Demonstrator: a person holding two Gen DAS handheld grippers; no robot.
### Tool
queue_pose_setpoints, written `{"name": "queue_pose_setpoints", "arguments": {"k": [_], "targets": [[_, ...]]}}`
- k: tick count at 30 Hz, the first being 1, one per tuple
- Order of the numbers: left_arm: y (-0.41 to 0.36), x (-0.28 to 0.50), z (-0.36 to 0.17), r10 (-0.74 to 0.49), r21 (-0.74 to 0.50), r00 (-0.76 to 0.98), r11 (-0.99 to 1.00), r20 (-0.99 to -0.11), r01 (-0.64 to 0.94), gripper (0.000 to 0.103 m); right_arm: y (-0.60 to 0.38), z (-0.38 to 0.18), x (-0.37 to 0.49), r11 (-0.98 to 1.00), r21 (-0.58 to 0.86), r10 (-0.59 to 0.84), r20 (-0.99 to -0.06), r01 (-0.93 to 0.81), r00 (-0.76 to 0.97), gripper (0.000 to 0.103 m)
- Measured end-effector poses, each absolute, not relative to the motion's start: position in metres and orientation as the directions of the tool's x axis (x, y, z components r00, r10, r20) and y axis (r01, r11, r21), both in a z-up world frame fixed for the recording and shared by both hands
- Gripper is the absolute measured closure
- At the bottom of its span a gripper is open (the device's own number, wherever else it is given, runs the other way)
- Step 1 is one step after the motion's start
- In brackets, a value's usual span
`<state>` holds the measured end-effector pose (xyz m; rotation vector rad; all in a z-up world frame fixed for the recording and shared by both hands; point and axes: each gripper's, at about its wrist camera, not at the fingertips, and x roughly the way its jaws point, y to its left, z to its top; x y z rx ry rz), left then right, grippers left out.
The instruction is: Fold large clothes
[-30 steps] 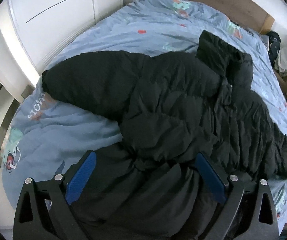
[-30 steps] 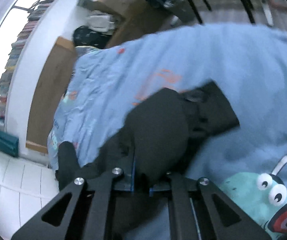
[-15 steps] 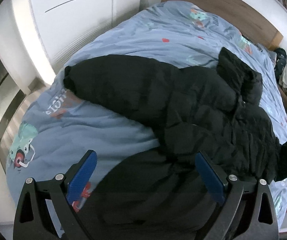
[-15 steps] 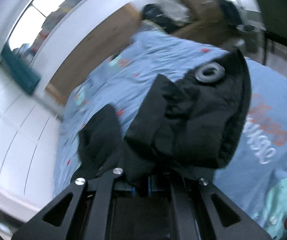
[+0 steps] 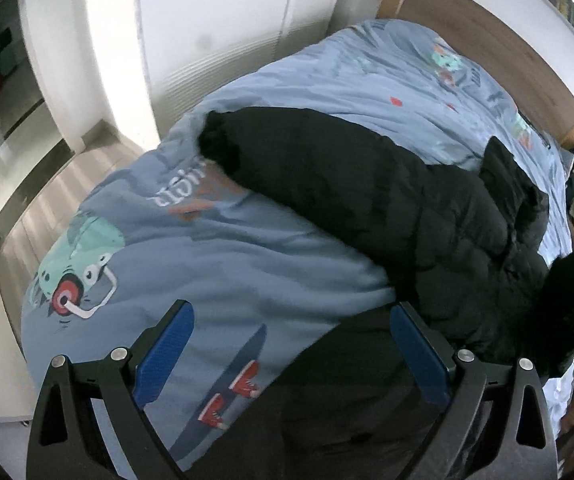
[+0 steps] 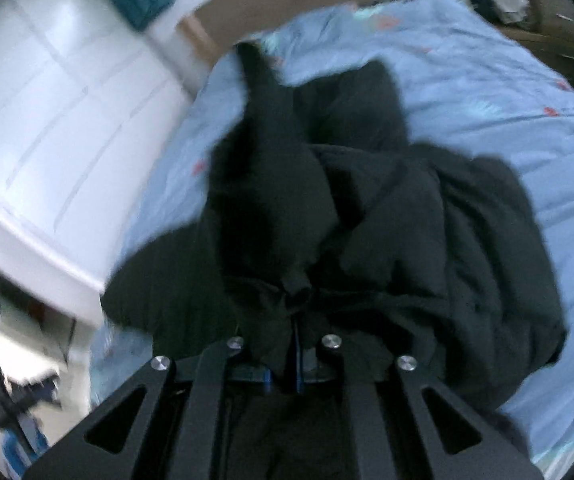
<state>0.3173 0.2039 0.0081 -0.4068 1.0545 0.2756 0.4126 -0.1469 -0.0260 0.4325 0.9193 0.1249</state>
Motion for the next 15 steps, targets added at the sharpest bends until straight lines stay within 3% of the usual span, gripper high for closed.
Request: {"name": "queue_pose_setpoints", "arguments": {"k": [7, 15], "targets": [[0.227, 0.306, 0.003, 0.043, -0.192, 0.462, 0.872, -0.886, -0.450, 0.006, -0.093, -0.090, 0.392, 0.955, 0.287, 0.224, -0.861, 0.073, 0.457, 0.095], [0.228, 0.305, -0.007, 0.028, -0.207, 0.448, 0.860, -0.894, -0.467, 0.006, -0.082, -0.095, 0.387, 0.988, 0.149, 0.119, -0.897, 0.038, 0.425, 0.085]]}}
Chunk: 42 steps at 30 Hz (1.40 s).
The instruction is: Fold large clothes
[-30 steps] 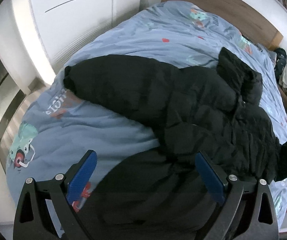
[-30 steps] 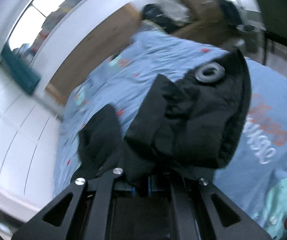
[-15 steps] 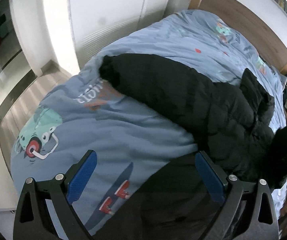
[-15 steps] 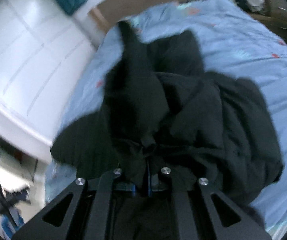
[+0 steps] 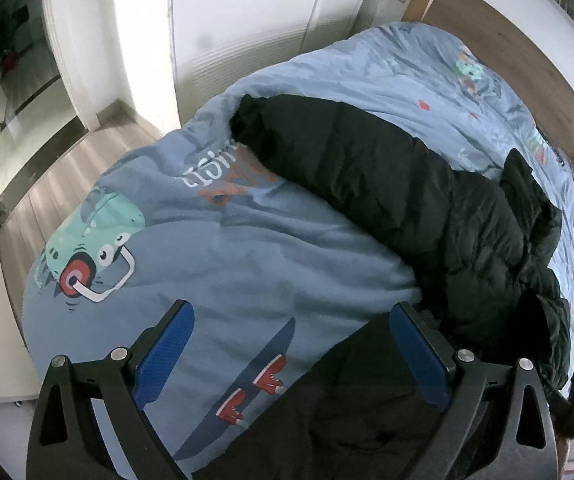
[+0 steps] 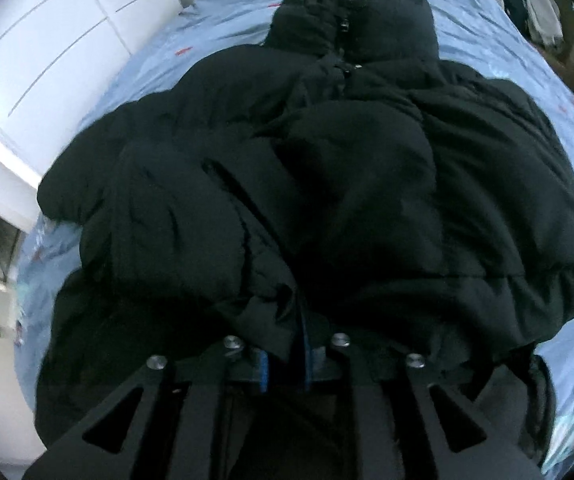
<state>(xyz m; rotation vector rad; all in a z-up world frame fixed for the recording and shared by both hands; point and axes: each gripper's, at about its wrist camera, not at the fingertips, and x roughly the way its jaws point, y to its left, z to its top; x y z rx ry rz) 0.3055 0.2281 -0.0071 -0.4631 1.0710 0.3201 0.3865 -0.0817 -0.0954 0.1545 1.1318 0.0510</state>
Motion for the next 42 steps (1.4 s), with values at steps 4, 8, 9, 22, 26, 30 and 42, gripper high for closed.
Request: {"name": "queue_pose_setpoints", "arguments": {"k": [4, 8, 9, 22, 26, 30, 42], "targets": [[0.221, 0.311, -0.007, 0.011, -0.230, 0.461, 0.855, -0.887, -0.464, 0.006, -0.070, -0.082, 0.378, 0.989, 0.149, 0.139, -0.895, -0.010, 0.423, 0.053], [0.198, 0.325, -0.005, -0.030, -0.248, 0.469, 0.878, -0.883, -0.410, 0.006, -0.063, -0.070, 0.366, 0.984, 0.170, 0.179, -0.892, -0.058, 0.416, 0.052], [0.189, 0.330, -0.005, -0.042, -0.247, 0.463, 0.886, -0.885, -0.391, 0.006, -0.066, -0.065, 0.362, 0.982, 0.179, 0.190, -0.888, -0.065, 0.418, 0.052], [-0.023, 0.415, -0.028, -0.232, -0.294, 0.439, 0.952, -0.868, -0.079, 0.006, -0.213, -0.012, 0.388, 0.994, 0.007, -0.057, -0.834, 0.113, 0.549, 0.051], [-0.087, 0.452, -0.040, -0.276, -0.314, 0.437, 0.949, -0.856, -0.014, 0.006, -0.238, -0.022, 0.412, 0.993, 0.008, -0.058, -0.832, 0.116, 0.551, 0.051], [-0.124, 0.477, -0.068, -0.269, -0.294, 0.415, 0.956, -0.869, 0.005, 0.006, -0.249, -0.045, 0.432, 0.993, 0.027, -0.038, -0.844, 0.113, 0.534, 0.051], [-0.147, 0.479, -0.134, -0.124, -0.116, 0.360, 0.992, -0.925, 0.044, 0.001, -0.262, -0.122, 0.441, 0.990, 0.057, -0.013, -0.880, 0.132, 0.475, 0.043]]}}
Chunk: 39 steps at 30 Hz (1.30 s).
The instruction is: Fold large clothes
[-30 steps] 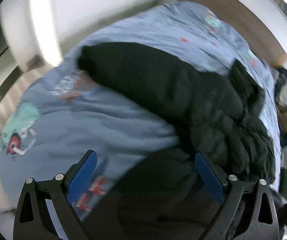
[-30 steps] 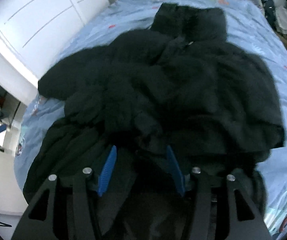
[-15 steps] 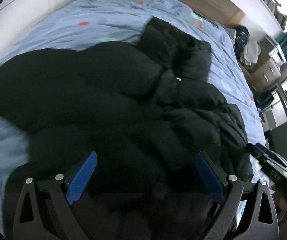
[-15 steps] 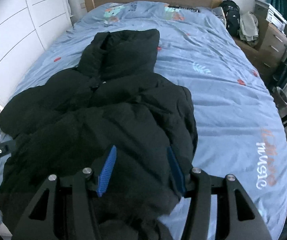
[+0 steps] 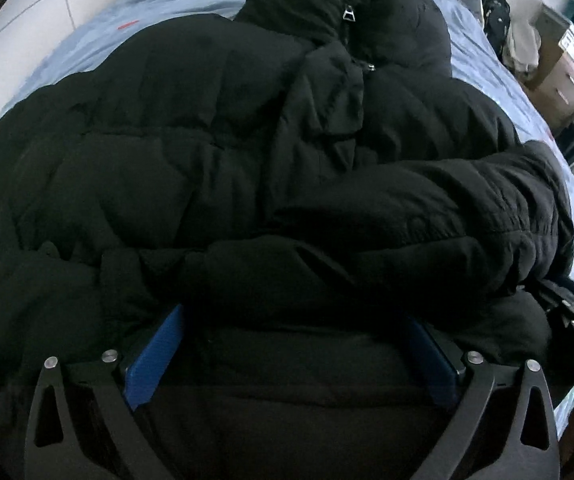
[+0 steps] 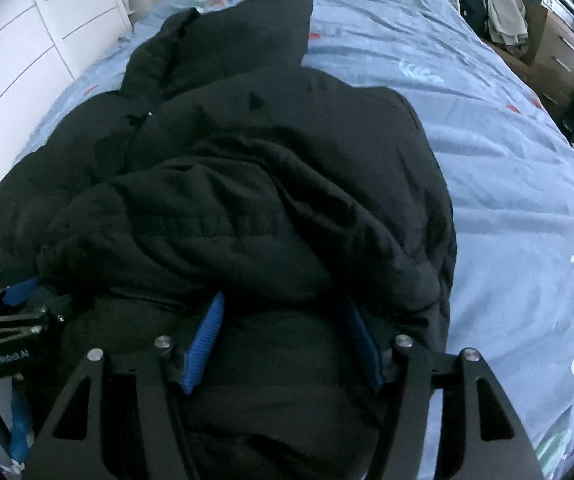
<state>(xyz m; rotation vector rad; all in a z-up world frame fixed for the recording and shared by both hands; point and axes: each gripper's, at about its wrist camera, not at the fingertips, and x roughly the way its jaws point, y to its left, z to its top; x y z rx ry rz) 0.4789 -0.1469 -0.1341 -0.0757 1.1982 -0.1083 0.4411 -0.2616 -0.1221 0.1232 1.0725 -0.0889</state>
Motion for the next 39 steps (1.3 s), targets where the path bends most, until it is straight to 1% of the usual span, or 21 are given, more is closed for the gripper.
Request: {"name": "queue_pose_setpoints", "arguments": {"k": [3, 6, 8, 11, 13, 16, 19, 21, 24, 28, 32, 34, 36, 39], "targets": [[-0.138, 0.468, -0.116, -0.150, -0.146, 0.381, 0.989, -0.912, 0.040, 0.001, -0.260, -0.109, 0.439, 0.989, 0.039, -0.034, -0.882, 0.145, 0.470, 0.043], [-0.127, 0.447, -0.101, -0.156, -0.147, 0.421, 0.988, -0.894, 0.055, 0.001, -0.260, -0.083, 0.416, 0.982, 0.060, -0.040, -0.860, 0.179, 0.509, 0.043], [-0.126, 0.436, -0.103, -0.159, -0.140, 0.413, 0.987, -0.897, 0.075, 0.001, -0.260, -0.075, 0.401, 0.977, 0.083, -0.034, -0.850, 0.197, 0.526, 0.043], [-0.127, 0.434, -0.117, -0.157, -0.121, 0.373, 0.986, -0.915, 0.117, 0.001, -0.254, -0.086, 0.394, 0.976, 0.076, -0.033, -0.874, 0.203, 0.486, 0.043], [-0.119, 0.431, -0.110, -0.196, -0.155, 0.370, 0.978, -0.908, 0.138, 0.001, -0.250, -0.101, 0.398, 0.974, 0.057, -0.043, -0.902, 0.217, 0.430, 0.043], [-0.097, 0.424, -0.093, -0.247, -0.210, 0.390, 0.968, -0.887, 0.135, 0.001, -0.246, -0.100, 0.401, 0.972, 0.022, -0.079, -0.908, 0.235, 0.412, 0.043], [-0.047, 0.419, -0.078, -0.264, -0.259, 0.423, 0.963, -0.867, 0.069, 0.001, -0.242, -0.087, 0.400, 0.965, -0.002, -0.114, -0.903, 0.263, 0.414, 0.043], [-0.009, 0.417, -0.076, -0.251, -0.278, 0.441, 0.960, -0.862, 0.002, 0.001, -0.237, -0.076, 0.395, 0.958, -0.011, -0.138, -0.894, 0.286, 0.426, 0.043], [0.075, 0.418, -0.079, -0.243, -0.338, 0.451, 0.930, -0.859, -0.143, 0.001, -0.226, -0.061, 0.390, 0.950, -0.023, -0.167, -0.882, 0.312, 0.442, 0.043], [0.207, 0.414, -0.099, -0.253, -0.453, 0.476, 0.812, -0.842, -0.369, 0.001, -0.214, -0.051, 0.387, 0.941, -0.014, -0.173, -0.877, 0.337, 0.448, 0.043], [0.299, 0.410, -0.122, -0.253, -0.542, 0.527, 0.664, -0.811, -0.516, 0.002, -0.202, -0.049, 0.386, 0.930, 0.009, -0.164, -0.883, 0.367, 0.439, 0.043], [0.337, 0.410, -0.138, -0.286, -0.614, 0.565, 0.560, -0.774, -0.557, 0.004, -0.196, -0.049, 0.385, 0.926, 0.007, -0.168, -0.888, 0.377, 0.428, 0.043], [0.357, 0.412, -0.151, -0.323, -0.667, 0.591, 0.475, -0.739, -0.574, 0.007, -0.191, -0.048, 0.385, 0.924, 0.004, -0.172, -0.890, 0.383, 0.423, 0.043], [0.371, 0.418, -0.172, -0.377, -0.723, 0.617, 0.377, -0.691, -0.579, 0.015, -0.185, -0.044, 0.383, 0.921, -0.013, -0.189, -0.889, 0.390, 0.416, 0.043]]}}
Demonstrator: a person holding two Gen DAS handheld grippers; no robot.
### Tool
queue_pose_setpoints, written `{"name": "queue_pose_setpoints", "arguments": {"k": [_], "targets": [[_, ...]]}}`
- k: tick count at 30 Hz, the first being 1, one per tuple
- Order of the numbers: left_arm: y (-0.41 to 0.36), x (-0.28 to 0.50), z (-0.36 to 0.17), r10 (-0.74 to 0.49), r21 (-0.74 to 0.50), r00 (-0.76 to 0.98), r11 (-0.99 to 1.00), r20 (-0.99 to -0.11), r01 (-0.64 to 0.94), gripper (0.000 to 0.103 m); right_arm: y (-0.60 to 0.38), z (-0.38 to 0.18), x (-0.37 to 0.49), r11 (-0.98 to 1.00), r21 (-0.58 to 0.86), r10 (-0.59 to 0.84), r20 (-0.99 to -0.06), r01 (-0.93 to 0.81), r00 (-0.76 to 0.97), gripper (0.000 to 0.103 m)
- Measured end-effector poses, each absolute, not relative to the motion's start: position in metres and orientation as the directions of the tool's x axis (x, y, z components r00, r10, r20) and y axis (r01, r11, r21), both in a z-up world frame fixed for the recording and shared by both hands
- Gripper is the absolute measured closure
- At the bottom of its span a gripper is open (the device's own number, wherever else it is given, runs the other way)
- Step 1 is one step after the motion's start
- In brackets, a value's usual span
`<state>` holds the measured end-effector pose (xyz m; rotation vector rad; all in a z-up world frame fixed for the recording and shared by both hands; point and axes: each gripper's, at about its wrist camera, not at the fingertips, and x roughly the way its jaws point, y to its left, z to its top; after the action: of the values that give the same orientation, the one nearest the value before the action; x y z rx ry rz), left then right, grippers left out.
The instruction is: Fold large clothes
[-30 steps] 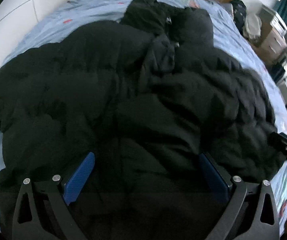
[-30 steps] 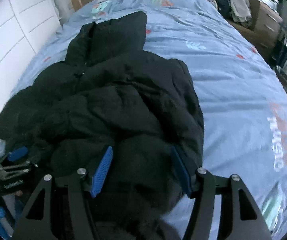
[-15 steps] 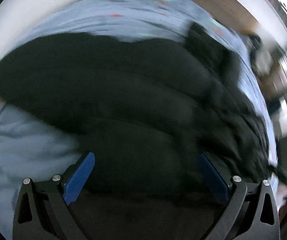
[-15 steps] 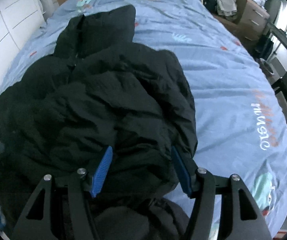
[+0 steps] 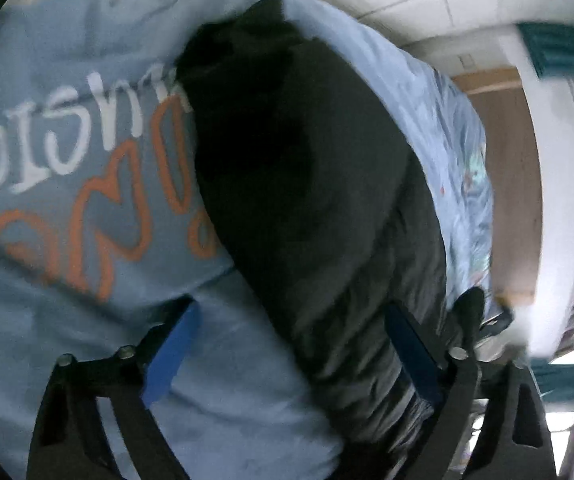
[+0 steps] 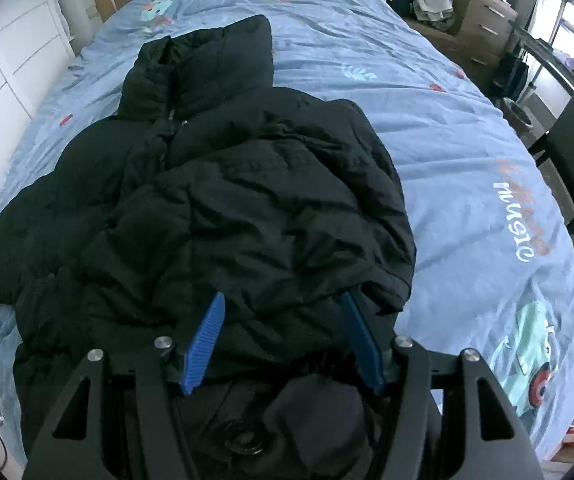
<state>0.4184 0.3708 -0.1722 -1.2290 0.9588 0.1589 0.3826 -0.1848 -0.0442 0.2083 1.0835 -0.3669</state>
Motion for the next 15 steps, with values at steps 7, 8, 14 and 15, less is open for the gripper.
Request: {"name": "queue_pose_setpoints", "arguments": {"k": [7, 8, 14, 15], "targets": [[0.367, 0.443, -0.179, -0.443, -0.807, 0.677, 0.259, -0.588, -0.531, 0.040, -0.179, -0.035, 0.377, 0.917, -0.024, -0.201, -0.890, 0.398, 0.410, 0.043], [0.367, 0.442, -0.178, -0.436, -0.807, 0.682, 0.252, -0.587, -0.534, 0.041, -0.178, -0.034, 0.376, 0.917, -0.023, -0.201, -0.889, 0.398, 0.412, 0.043], [0.369, 0.435, -0.167, -0.419, -0.830, 0.722, 0.188, -0.551, -0.525, 0.078, -0.182, -0.026, 0.366, 0.914, -0.018, -0.206, -0.881, 0.404, 0.427, 0.043], [0.366, 0.434, -0.160, -0.418, -0.830, 0.721, 0.203, -0.553, -0.519, 0.081, -0.184, -0.025, 0.364, 0.913, -0.015, -0.206, -0.879, 0.407, 0.430, 0.043]]}}
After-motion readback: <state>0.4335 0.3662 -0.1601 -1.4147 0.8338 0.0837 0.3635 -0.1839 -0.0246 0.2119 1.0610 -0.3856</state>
